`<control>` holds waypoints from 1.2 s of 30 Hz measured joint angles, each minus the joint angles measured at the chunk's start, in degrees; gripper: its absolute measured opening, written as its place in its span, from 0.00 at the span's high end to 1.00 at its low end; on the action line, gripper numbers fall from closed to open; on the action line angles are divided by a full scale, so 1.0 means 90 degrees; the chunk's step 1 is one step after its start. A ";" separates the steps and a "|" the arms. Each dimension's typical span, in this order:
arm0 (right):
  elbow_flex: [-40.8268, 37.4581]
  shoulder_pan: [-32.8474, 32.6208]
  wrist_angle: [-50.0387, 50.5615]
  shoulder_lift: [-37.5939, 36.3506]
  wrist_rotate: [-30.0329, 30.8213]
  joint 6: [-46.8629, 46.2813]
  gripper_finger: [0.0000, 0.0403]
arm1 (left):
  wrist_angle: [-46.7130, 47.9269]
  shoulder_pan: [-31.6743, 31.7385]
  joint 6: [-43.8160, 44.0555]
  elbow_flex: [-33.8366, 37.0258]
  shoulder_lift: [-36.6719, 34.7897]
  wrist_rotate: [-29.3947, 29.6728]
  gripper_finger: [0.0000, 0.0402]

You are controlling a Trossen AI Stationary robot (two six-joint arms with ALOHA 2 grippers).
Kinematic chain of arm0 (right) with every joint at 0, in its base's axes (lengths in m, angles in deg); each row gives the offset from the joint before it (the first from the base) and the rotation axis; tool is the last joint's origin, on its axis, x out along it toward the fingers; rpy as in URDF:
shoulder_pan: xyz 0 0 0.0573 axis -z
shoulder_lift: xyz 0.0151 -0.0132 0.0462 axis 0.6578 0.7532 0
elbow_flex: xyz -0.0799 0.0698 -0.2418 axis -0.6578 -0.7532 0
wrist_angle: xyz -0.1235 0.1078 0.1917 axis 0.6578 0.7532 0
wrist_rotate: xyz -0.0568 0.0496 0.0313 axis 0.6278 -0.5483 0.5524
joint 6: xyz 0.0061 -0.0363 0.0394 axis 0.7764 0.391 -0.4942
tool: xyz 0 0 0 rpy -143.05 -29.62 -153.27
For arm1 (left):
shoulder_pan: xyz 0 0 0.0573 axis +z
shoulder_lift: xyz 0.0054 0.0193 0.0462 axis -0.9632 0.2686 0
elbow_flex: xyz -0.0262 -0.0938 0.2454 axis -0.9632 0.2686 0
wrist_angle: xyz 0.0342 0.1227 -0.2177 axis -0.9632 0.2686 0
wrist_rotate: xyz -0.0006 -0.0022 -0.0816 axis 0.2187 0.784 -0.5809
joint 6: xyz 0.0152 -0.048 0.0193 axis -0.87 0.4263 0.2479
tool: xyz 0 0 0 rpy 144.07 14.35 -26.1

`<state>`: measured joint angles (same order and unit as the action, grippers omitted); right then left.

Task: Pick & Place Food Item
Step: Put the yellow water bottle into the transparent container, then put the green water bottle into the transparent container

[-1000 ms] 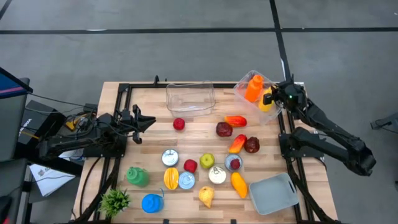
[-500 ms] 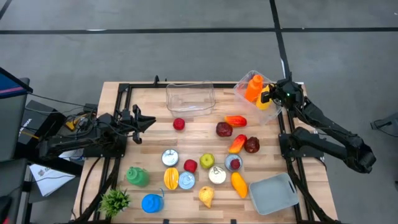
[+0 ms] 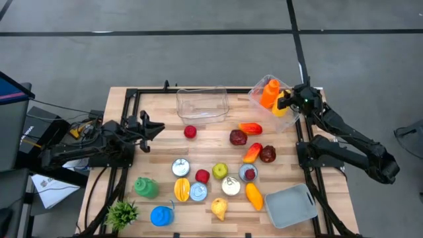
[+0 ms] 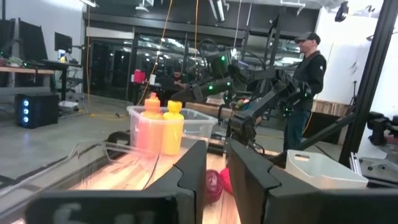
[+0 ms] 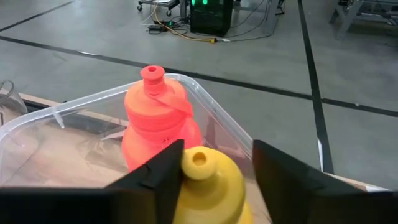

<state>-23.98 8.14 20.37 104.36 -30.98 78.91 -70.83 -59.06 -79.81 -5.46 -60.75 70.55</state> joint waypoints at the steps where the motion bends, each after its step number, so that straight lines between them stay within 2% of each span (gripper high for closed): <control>1: 0.0000 0.0000 0.0004 -0.0016 -0.0001 0.0001 0.46 | -0.0044 0.0000 0.0000 -0.0002 0.0000 -0.0002 0.83; 6: 0.0138 -0.0020 0.0070 -0.0140 -0.0010 0.0198 0.35 | -0.0480 0.0000 0.0000 0.0000 0.0000 -0.0002 0.77; 11: 0.0537 -0.0225 0.0054 -0.0338 -0.0017 0.0435 0.33 | -0.0810 0.0000 -0.0014 -0.0018 0.0000 -0.0006 0.72; 16: 0.0856 -0.0557 0.0195 -0.0365 -0.0022 0.0458 0.33 | -0.0330 -0.0042 -0.0029 -0.0310 0.0053 -0.0380 0.59; 21: 0.0884 -0.0849 0.0215 -0.0353 -0.0026 0.0506 0.33 | 0.0958 -0.0328 0.0017 -0.1062 0.0466 -0.0580 0.40; 25: 0.0884 -0.1053 0.0252 -0.0355 -0.0030 0.0506 0.33 | 0.2189 -0.0644 0.0304 -0.1951 0.1124 -0.0581 0.30; 31: 0.0884 -0.1407 0.0277 -0.0355 -0.0032 0.0504 0.33 | 0.4535 -0.1482 0.0794 -0.3504 0.2333 -0.0814 0.26; 36: 0.0884 -0.1682 0.0279 -0.0355 -0.0032 0.0465 0.33 | 0.6136 -0.2520 0.1751 -0.4652 0.3315 -0.0916 0.26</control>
<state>-16.03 -6.99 22.88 101.16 -31.26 83.09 -15.60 -81.75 -64.05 -47.33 -30.92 62.31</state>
